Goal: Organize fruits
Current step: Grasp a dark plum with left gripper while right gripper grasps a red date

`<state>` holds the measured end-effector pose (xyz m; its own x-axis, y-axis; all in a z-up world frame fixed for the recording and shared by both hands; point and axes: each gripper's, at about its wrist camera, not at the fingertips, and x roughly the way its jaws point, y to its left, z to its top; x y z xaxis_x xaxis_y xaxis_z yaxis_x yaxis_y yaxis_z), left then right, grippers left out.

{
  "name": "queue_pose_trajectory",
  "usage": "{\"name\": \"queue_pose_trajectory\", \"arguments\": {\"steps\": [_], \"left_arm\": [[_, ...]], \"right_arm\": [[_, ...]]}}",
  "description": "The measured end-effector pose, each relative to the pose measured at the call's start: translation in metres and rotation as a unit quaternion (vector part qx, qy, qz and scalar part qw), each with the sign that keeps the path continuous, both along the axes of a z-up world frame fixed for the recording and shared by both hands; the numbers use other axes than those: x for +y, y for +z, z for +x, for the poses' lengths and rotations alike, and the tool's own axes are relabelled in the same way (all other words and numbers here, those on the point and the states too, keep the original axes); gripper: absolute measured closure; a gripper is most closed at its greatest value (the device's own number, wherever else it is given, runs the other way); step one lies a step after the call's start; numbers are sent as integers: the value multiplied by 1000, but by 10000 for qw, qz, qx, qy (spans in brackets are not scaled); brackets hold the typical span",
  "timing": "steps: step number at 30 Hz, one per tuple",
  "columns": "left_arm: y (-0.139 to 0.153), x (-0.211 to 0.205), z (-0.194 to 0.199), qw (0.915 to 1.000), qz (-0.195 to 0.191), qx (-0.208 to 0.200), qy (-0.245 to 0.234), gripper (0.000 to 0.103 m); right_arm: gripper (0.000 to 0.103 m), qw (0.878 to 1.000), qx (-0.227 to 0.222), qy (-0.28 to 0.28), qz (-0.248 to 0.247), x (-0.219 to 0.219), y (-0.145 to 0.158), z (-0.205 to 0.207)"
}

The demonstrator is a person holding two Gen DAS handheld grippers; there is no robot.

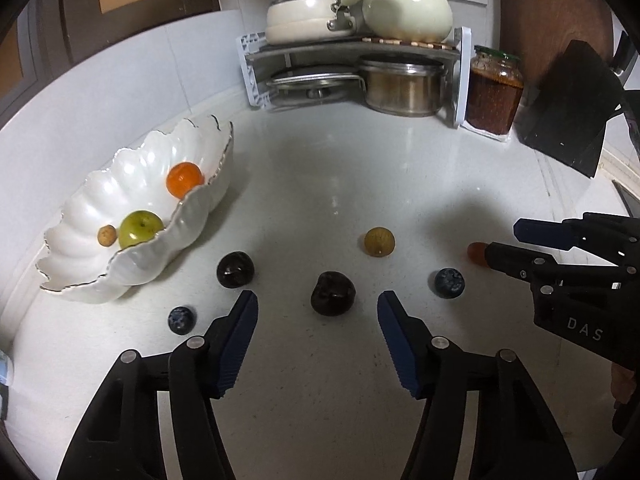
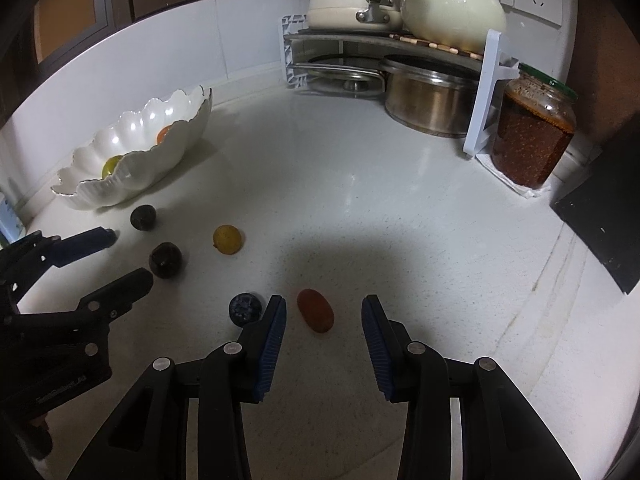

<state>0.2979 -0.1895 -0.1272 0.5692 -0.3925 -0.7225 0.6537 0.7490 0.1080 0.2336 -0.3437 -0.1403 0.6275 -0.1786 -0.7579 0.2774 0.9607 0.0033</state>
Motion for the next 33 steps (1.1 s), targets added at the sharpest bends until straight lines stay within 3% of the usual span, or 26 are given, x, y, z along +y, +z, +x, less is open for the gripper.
{"name": "queue_pose_trajectory", "arguments": {"steps": [7,16,24,33], "left_arm": [[-8,-7,7,9999,43,133,-81,44],[-18,-15,15,9994,63,327,-90,55],[-22,-19,20,9986,19,520,-44,74],[-11,-16,15,9987,-99,501,29,74]], "right_arm": [[67,10000,71,12,55,-3,-8,6],[72,9998,136,61,125,-8,-15,11],[84,9996,133,211,150,-4,-16,12],[85,9996,75,140,221,-6,-12,7]]}}
